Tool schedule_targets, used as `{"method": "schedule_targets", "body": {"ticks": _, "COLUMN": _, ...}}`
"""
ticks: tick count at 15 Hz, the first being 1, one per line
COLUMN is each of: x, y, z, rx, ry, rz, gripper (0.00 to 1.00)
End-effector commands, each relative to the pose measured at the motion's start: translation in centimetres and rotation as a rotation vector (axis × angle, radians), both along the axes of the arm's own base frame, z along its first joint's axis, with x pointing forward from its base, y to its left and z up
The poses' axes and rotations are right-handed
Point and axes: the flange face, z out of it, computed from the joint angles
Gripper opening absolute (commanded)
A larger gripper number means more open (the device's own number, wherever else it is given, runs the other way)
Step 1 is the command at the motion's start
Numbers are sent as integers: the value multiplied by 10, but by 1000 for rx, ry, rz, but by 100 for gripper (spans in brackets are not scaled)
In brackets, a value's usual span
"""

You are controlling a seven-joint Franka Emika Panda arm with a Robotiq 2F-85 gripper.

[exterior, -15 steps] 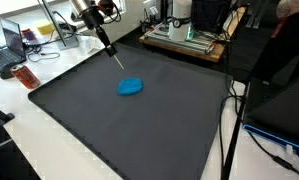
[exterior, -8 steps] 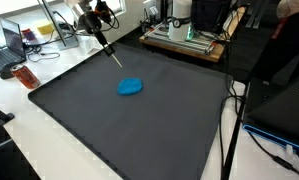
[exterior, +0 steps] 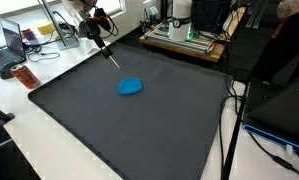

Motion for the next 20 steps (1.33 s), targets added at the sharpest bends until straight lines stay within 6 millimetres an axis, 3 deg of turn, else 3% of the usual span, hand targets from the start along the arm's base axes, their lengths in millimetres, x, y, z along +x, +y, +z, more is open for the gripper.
{"method": "schedule_targets", "body": {"ticks": 1, "x": 7, "y": -7, "z": -16, "rx": 62, "ry": -35, "rz": -10, "gripper": 3}}
{"method": "schedule_targets", "body": {"ticks": 14, "x": 7, "y": -26, "z": -64, "rx": 168, "ry": -72, "rz": -44, "gripper": 3}}
{"method": "schedule_targets", "body": {"ticks": 20, "x": -2, "y": -33, "z": -72, "rx": 244, "ry": -152, "rz": -34, "gripper": 3}}
